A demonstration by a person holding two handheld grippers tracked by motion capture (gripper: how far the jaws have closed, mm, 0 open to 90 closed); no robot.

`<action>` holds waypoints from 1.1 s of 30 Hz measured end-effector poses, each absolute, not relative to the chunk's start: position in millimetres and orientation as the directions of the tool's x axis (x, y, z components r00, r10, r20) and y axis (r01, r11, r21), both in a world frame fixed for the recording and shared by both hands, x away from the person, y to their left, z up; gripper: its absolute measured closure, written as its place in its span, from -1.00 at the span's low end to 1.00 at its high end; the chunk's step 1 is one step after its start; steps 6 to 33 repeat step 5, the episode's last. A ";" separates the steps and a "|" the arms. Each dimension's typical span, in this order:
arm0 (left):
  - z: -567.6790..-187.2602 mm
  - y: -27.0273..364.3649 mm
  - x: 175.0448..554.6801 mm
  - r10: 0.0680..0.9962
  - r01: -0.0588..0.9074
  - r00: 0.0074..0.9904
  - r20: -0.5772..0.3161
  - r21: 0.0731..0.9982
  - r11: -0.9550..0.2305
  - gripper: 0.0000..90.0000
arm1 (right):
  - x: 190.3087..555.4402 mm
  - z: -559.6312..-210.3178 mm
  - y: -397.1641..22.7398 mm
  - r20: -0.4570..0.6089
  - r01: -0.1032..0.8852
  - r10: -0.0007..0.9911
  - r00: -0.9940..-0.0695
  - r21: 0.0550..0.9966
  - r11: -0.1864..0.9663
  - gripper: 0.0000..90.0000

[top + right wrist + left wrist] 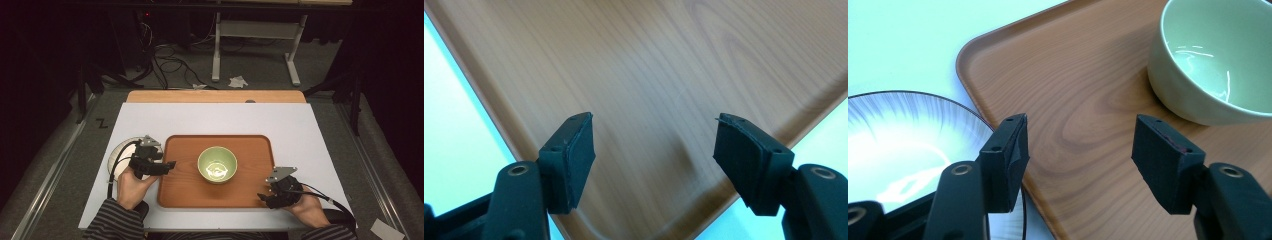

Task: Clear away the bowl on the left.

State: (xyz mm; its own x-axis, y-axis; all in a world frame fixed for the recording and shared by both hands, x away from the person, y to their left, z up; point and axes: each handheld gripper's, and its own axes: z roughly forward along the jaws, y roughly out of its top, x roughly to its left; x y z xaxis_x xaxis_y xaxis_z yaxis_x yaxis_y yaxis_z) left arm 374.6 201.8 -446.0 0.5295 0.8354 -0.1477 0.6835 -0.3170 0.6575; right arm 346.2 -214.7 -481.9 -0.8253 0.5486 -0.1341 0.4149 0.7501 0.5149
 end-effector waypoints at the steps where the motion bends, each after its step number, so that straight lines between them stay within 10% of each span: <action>1: -446.4 201.7 375.1 0.836 0.684 0.529 -0.148 0.657 -0.317 -0.11 | 346.2 -482.0 -214.7 -0.133 0.415 0.549 -0.825 0.515 0.750 -0.24; 33: -447.4 200.6 376.3 0.836 0.689 0.528 -0.151 0.652 -0.318 -0.11 | 346.2 -481.8 -214.8 -0.133 0.418 0.552 -0.823 0.515 0.748 -0.24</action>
